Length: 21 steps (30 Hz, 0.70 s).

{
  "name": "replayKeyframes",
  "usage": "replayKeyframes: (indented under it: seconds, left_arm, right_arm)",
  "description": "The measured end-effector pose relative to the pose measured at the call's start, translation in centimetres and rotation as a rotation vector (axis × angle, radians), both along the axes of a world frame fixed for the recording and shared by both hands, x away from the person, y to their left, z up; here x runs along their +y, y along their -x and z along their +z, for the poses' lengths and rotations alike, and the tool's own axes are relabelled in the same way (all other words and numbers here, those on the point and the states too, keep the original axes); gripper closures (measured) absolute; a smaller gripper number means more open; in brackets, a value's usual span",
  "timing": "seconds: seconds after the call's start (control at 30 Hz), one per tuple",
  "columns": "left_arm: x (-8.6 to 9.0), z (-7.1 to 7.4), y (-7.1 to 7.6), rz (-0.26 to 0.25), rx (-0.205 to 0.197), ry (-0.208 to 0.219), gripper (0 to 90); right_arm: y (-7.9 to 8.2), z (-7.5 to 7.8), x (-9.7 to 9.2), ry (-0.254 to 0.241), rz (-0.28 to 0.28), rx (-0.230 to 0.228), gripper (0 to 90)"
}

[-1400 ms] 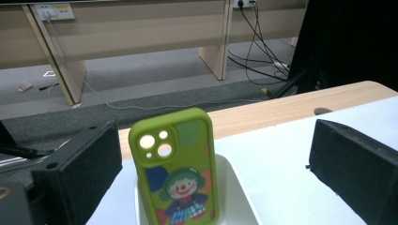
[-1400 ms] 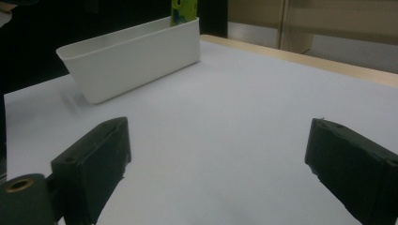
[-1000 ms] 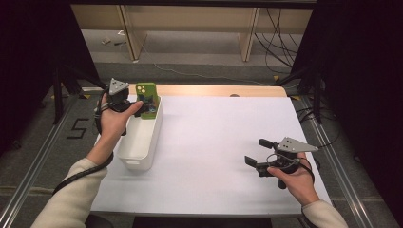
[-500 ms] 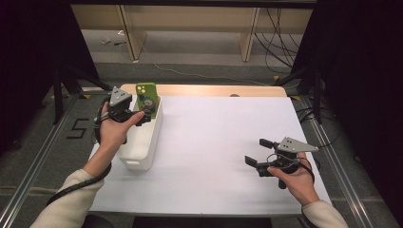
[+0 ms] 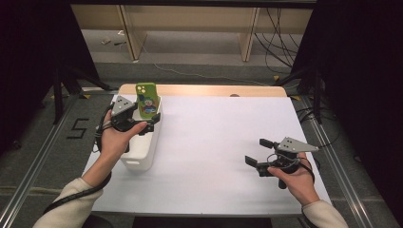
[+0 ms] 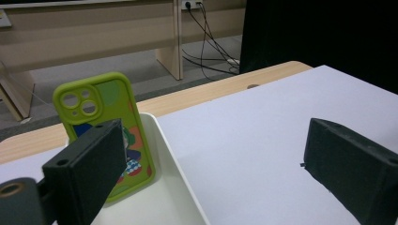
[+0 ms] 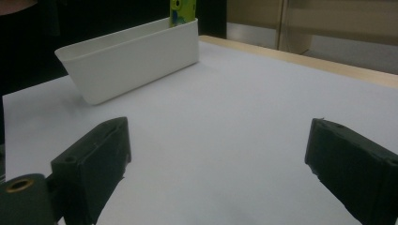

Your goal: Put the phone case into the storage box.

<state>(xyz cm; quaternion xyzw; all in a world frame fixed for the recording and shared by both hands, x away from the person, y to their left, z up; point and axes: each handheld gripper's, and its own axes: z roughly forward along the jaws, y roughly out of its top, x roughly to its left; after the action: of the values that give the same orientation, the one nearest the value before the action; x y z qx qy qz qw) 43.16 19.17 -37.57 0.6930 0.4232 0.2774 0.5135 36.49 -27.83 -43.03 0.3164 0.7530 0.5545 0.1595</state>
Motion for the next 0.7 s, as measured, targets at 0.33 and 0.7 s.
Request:
replayKeyframes:
  seconds: [0.33,0.7]
  left_arm:
    - [0.1,-0.5,1.2,-0.037,-0.005,0.024,5.6]
    - [-0.2,-0.8,2.8,-0.084,-0.011,0.046,6.0]
  right_arm:
    - [0.0,0.0,0.0,0.0,0.001,-0.001,8.3]
    - [0.0,0.1,0.0,-0.001,0.0,-0.003,8.6]
